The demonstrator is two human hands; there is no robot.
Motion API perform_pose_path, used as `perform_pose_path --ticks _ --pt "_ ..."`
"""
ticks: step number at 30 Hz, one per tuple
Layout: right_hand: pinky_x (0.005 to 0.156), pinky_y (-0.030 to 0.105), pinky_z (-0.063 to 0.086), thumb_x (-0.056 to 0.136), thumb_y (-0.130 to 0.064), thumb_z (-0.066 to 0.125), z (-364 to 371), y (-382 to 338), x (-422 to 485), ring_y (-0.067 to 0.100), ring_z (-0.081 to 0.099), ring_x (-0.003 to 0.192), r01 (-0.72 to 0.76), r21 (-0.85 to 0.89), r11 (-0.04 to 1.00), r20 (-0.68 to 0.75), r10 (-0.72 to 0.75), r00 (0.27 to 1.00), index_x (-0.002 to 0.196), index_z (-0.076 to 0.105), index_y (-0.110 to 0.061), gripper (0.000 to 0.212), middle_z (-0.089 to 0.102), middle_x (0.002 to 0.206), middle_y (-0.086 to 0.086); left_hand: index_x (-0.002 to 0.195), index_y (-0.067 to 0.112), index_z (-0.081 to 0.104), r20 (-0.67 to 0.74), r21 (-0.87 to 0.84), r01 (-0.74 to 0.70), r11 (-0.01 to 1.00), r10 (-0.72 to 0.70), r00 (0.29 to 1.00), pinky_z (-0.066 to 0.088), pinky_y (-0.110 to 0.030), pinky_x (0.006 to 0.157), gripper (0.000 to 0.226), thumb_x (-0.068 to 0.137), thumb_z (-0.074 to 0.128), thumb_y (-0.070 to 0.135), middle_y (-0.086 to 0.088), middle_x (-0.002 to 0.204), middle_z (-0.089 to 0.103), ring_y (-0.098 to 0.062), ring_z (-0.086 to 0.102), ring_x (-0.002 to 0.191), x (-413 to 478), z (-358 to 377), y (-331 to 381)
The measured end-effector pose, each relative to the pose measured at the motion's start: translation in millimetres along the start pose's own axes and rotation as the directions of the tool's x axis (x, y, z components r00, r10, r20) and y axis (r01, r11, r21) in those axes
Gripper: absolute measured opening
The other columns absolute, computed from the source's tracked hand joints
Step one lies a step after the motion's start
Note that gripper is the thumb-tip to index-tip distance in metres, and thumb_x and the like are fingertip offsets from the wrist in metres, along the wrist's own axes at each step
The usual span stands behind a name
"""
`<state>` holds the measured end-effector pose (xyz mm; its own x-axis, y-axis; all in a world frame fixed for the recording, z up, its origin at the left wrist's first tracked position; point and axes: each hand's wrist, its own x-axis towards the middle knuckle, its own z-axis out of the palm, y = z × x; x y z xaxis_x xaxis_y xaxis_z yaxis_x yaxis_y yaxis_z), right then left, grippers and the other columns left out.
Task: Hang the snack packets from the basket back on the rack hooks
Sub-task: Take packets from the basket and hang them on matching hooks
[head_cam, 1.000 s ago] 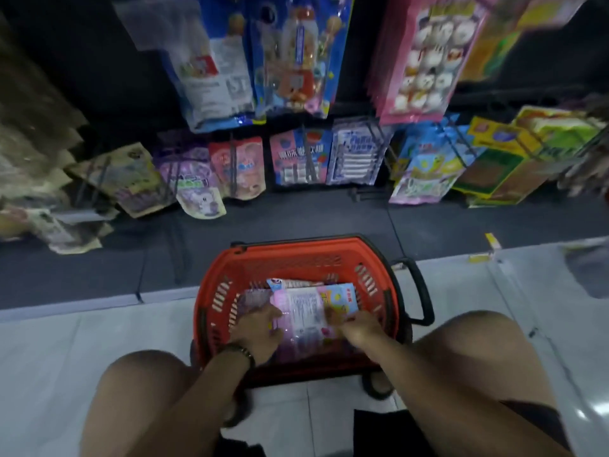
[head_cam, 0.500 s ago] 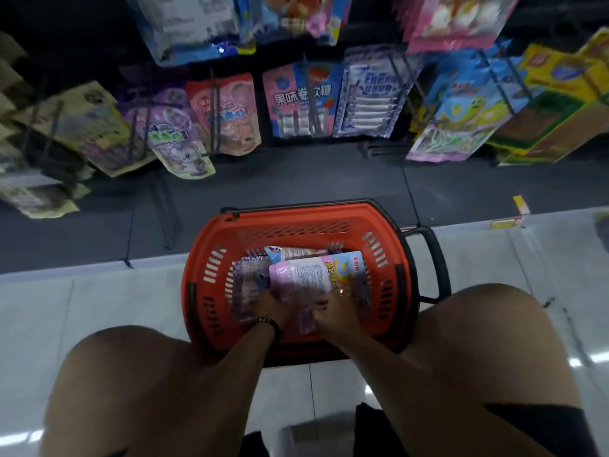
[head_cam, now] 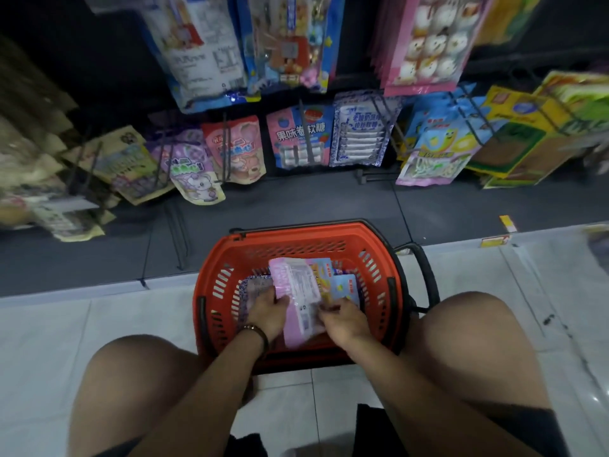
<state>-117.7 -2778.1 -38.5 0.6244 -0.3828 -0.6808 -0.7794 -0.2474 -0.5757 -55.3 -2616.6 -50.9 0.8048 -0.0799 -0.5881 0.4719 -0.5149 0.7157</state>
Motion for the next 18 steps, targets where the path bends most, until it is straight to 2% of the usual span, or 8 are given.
perform_pose_path --ticks 2,4,6,8,11,14,16,18 --pt "0.088 0.032 0.056 0.087 -0.051 0.076 -4 1 -10 0.026 0.074 0.101 -0.05 0.105 0.993 0.034 0.047 0.998 0.106 0.075 -0.015 0.041 0.078 0.099 0.003 0.119 0.022 0.068 -0.032 -0.136 -0.012 0.991 0.008 0.999 0.054 -0.053 0.104 0.041 0.081 0.056 0.032 -0.006 0.119 0.076 -0.03 0.072 0.11 -22 -19 3" --pt "0.084 0.039 0.059 0.075 -0.053 0.081 -12 -2 -22 0.026 0.076 0.089 -0.116 0.31 0.944 0.085 0.094 0.992 0.102 0.076 -0.015 0.048 0.076 0.085 0.0 0.128 0.017 0.066 -0.055 -0.318 0.001 0.948 -0.02 0.998 0.054 -0.06 0.103 0.036 0.093 0.06 0.019 -0.008 0.122 0.076 -0.034 0.072 0.113 -55 -32 18" --pt "0.086 0.042 0.058 0.08 -0.052 0.082 -29 -13 -38 0.03 0.076 0.089 -0.197 0.49 0.849 0.203 0.108 0.973 0.102 0.076 -0.019 0.04 0.079 0.087 0.003 0.134 0.01 0.063 -0.04 -0.485 -0.005 0.874 -0.016 0.999 0.052 -0.066 0.102 0.032 0.105 0.052 0.002 -0.015 0.126 0.074 -0.041 0.07 0.116 -82 -39 30" --pt "0.082 0.042 0.058 0.091 -0.049 0.075 -50 -23 -54 0.032 0.074 0.091 -0.256 0.647 0.719 0.314 0.054 0.948 0.107 0.074 -0.019 0.034 0.08 0.09 0.009 0.134 0.008 0.062 0.002 -0.589 -0.019 0.808 0.025 1.0 0.051 -0.067 0.102 0.033 0.107 0.046 -0.002 -0.015 0.128 0.074 -0.042 0.069 0.118 -102 -40 38" --pt "0.075 0.039 0.06 0.103 -0.038 0.064 -79 -39 -77 0.027 0.076 0.086 -0.235 0.826 0.512 0.331 -0.102 0.938 0.12 0.072 -0.014 0.031 0.082 0.093 0.009 0.136 0.005 0.061 0.032 -0.679 -0.047 0.733 0.094 0.995 0.047 -0.065 0.109 0.034 0.106 0.045 -0.002 -0.017 0.131 0.072 -0.042 0.066 0.123 -127 -42 50" --pt "0.072 0.036 0.066 0.105 -0.021 0.063 -95 -53 -90 0.023 0.077 0.089 -0.113 0.874 0.474 0.24 -0.218 0.946 0.126 0.071 -0.013 0.024 0.082 0.106 0.007 0.132 0.001 0.062 0.023 -0.611 -0.105 0.785 0.15 0.988 0.054 -0.062 0.101 0.029 0.107 0.048 0.0 -0.017 0.123 0.076 -0.039 0.071 0.116 -146 -43 61" --pt "0.07 0.038 0.066 0.103 -0.016 0.065 -106 -62 -98 0.024 0.078 0.088 -0.003 0.865 0.501 0.163 -0.275 0.947 0.123 0.069 -0.014 0.02 0.081 0.106 0.006 0.129 0.001 0.064 -0.038 -0.515 -0.175 0.839 0.181 0.983 0.061 -0.06 0.089 0.027 0.102 0.06 -0.001 -0.015 0.112 0.079 -0.038 0.075 0.106 -155 -47 71" --pt "0.07 0.041 0.064 0.101 -0.015 0.068 -117 -74 -108 0.025 0.078 0.085 0.104 0.837 0.538 0.085 -0.314 0.946 0.122 0.07 -0.015 0.021 0.081 0.105 0.006 0.123 0.007 0.068 -0.099 -0.432 -0.232 0.872 0.21 0.973 0.061 -0.065 0.083 0.036 0.089 0.074 -0.002 -0.014 0.108 0.08 -0.043 0.074 0.104 -160 -55 83"
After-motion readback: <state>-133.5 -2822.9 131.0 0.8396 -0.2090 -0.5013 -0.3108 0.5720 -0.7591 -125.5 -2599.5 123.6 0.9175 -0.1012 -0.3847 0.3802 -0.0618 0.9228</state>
